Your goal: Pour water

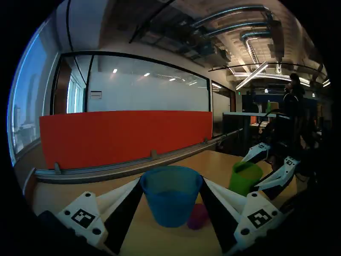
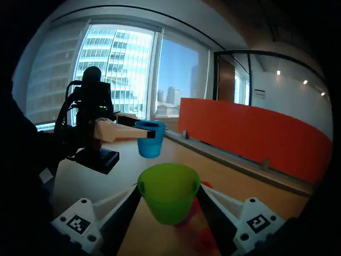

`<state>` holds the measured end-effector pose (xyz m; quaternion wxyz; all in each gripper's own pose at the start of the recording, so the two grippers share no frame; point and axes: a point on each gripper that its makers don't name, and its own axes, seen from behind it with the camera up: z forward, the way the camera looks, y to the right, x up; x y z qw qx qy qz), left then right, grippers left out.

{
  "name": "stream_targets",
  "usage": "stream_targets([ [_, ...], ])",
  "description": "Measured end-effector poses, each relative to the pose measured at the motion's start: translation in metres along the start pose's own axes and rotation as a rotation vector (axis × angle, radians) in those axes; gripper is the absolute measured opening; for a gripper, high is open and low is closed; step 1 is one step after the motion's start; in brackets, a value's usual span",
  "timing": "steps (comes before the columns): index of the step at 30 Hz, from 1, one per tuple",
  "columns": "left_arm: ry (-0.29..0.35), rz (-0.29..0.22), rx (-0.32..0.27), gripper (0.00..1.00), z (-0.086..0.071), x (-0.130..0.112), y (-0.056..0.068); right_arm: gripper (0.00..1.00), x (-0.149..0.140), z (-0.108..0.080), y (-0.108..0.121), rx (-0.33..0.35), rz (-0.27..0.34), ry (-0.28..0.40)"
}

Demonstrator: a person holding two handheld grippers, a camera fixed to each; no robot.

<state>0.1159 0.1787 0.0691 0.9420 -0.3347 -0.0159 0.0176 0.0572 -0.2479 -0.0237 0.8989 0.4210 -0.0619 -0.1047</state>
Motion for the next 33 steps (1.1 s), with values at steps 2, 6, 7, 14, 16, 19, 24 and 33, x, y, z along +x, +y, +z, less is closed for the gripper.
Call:
stream_targets([
  [2,0.002,0.001,-0.003,0.89,0.000,0.001,0.001,0.92,0.003,0.000,0.000,-0.003,-0.004,0.010],
  [6,0.011,0.002,-0.006,0.88,0.000,0.004,0.003,0.92,0.008,0.001,0.002,-0.009,-0.004,0.029],
  [7,0.013,0.003,-0.007,0.89,0.000,0.005,0.003,0.92,0.009,0.001,0.002,-0.009,-0.003,0.033],
  [14,0.028,0.007,-0.012,0.88,0.000,0.010,0.006,0.92,0.017,0.001,0.006,-0.014,0.010,0.063],
  [16,0.030,0.008,-0.013,0.88,0.000,0.011,0.006,0.92,0.018,0.001,0.007,-0.012,0.015,0.068],
  [19,0.035,0.011,-0.016,0.89,0.000,0.013,0.007,0.92,0.021,0.002,0.007,-0.009,0.028,0.077],
  [24,0.042,0.020,-0.023,0.88,0.001,0.015,0.009,0.91,0.026,0.002,0.007,0.003,0.058,0.092],
  [33,0.055,0.050,-0.027,0.89,0.000,0.021,0.010,0.91,0.029,0.004,0.009,0.019,0.083,0.102],
])
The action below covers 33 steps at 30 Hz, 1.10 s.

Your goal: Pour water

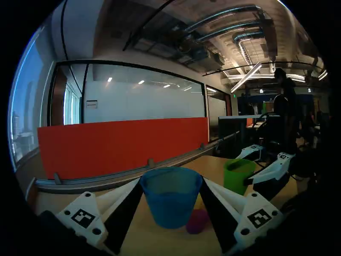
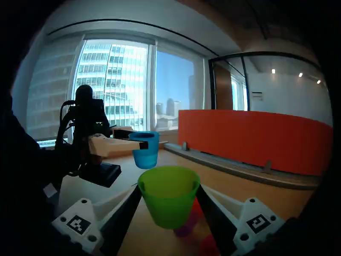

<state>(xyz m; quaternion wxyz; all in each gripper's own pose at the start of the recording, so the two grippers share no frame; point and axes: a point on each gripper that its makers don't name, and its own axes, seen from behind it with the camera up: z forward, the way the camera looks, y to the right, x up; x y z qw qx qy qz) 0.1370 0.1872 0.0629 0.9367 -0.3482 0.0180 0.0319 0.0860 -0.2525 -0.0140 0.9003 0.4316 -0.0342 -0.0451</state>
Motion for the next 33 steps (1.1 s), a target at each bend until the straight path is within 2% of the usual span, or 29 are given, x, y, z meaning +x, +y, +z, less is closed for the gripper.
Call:
stream_targets([
  [17,0.012,0.072,0.007,0.88,-0.002,0.010,-0.001,0.91,-0.003,0.009,-0.006,0.041,0.007,0.001],
  [33,0.032,0.230,0.025,0.88,-0.008,0.033,0.000,0.91,-0.008,0.016,-0.014,0.076,0.008,-0.003],
])
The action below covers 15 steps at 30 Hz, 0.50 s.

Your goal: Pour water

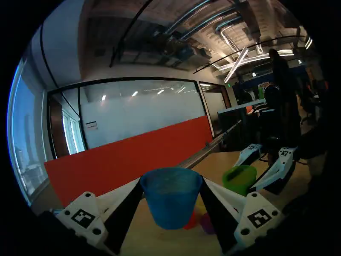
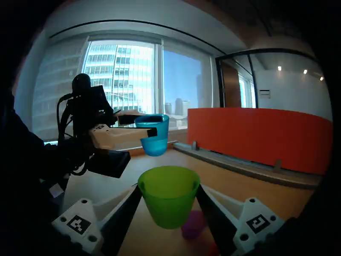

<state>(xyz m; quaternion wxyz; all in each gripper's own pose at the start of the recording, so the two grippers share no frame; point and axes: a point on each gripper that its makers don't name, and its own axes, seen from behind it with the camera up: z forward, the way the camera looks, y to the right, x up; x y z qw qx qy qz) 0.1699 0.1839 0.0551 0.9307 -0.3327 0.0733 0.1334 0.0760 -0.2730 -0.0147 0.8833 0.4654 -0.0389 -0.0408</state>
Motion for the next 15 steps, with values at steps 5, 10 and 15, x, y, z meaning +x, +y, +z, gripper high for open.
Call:
stream_targets([
  [5,0.011,0.067,0.007,0.89,0.000,0.010,0.002,0.91,0.000,0.001,-0.002,0.007,0.000,0.001],
  [10,0.013,0.129,0.005,0.88,0.001,0.018,0.004,0.91,0.001,0.004,-0.005,0.015,0.002,0.003],
  [15,0.016,0.189,0.008,0.88,0.002,0.027,0.006,0.91,0.002,0.007,-0.009,0.026,0.000,0.004],
])
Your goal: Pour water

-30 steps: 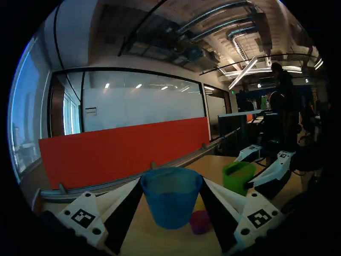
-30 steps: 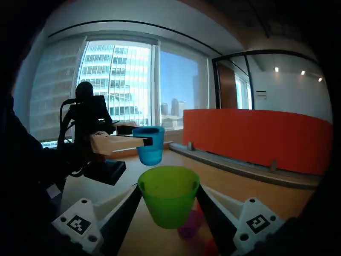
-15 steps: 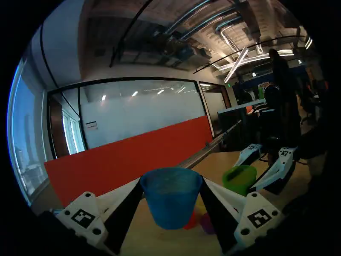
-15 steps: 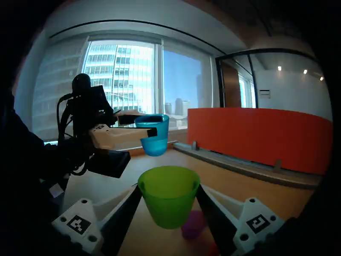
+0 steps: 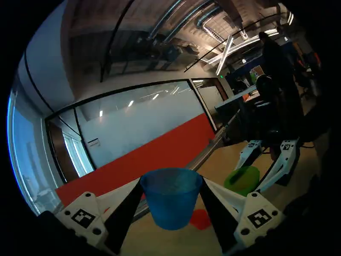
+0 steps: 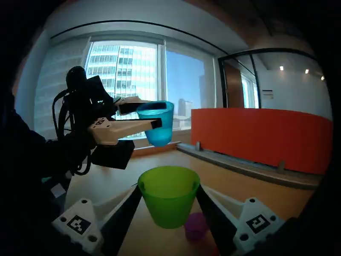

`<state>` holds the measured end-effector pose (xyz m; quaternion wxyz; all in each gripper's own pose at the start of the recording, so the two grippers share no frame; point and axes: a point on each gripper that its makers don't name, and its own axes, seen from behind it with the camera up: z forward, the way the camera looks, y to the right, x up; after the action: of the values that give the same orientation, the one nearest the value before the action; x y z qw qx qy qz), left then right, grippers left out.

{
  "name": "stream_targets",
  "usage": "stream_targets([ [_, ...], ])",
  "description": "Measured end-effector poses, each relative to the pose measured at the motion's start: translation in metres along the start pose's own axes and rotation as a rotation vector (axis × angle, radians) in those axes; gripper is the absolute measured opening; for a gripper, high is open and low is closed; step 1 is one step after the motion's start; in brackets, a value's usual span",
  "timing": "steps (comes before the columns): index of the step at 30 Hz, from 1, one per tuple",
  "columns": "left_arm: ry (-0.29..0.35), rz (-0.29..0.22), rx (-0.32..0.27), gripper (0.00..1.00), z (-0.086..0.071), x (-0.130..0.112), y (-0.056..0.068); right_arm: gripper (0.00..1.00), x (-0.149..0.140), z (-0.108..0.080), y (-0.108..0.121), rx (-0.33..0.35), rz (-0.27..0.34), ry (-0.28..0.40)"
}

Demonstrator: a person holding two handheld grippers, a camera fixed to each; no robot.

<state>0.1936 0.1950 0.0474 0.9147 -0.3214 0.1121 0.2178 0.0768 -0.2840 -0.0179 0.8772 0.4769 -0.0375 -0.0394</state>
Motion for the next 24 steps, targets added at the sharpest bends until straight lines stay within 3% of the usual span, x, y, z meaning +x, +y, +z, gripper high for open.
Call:
stream_targets([
  [24,0.020,0.230,-0.003,0.88,-0.002,0.036,0.001,0.91,0.003,0.014,-0.018,0.049,-0.006,0.003],
])
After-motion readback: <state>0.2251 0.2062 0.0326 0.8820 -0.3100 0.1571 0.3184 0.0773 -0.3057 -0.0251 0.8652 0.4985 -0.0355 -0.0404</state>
